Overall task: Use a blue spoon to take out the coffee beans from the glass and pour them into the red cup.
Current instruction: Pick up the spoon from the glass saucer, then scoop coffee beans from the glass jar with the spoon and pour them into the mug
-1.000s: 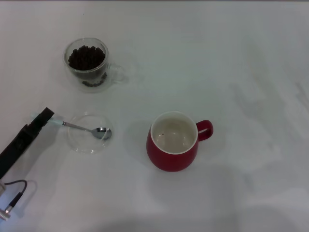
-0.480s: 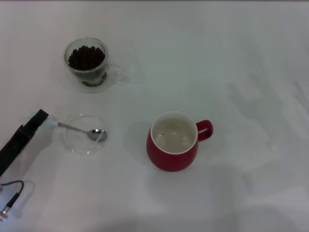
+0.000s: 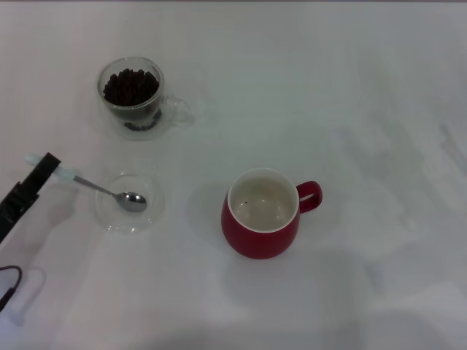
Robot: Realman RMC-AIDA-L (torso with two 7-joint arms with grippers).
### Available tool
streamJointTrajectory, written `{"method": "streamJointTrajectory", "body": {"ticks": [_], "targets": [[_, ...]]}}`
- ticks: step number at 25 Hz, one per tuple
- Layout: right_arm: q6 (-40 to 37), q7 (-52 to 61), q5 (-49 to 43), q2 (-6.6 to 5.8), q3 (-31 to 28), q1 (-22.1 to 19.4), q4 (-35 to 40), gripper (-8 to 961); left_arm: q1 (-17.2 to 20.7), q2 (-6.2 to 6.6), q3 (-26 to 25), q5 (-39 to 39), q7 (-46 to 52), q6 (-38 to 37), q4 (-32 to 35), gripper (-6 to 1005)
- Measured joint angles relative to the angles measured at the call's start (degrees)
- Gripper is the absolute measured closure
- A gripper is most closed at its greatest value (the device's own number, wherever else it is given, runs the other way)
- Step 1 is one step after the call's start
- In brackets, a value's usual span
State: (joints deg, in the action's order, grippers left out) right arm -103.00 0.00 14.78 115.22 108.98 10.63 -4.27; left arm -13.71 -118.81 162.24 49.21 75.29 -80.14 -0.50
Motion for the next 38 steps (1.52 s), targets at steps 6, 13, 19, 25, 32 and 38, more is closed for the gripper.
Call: {"method": "streamJointTrajectory", "body": {"ticks": [6, 13, 19, 25, 32, 38], "targets": [[-0.02, -0.16, -0.82, 0.00, 0.08, 0.00, 0.50, 73, 1.38, 0.15, -0.01, 1.80, 0.72, -8.09, -5.03, 863], [-0.03, -0.01, -1.75, 0.00, 0.14, 0.00, 0.92, 73, 0.01, 1.31, 0.09, 3.31, 4.93, -16.88, -11.87, 866], [-0.55, 0.57, -3.14, 0.01, 0.18, -0.10, 1.81, 73, -4.62, 4.90, 0.59, 3.44, 11.04, -19.53, -14.37, 866], [-1.07, 3.19, -3.84, 0.10, 0.18, -0.17, 2.26, 73, -10.94, 7.62, 0.71, 2.35, 17.24, -19.62, -18.06, 865], [-1.26, 8.36, -5.04, 0.09, 0.18, -0.17, 2.77, 74, -19.45, 9.35, 0.71, -3.00, 25.76, -17.58, -21.73, 866], [-1.13, 9.51, -6.65, 0.09, 0.56, -0.09, 3.13, 74, -24.82, 9.29, 0.71, -8.33, 29.38, -9.88, -23.55, 866]]}}
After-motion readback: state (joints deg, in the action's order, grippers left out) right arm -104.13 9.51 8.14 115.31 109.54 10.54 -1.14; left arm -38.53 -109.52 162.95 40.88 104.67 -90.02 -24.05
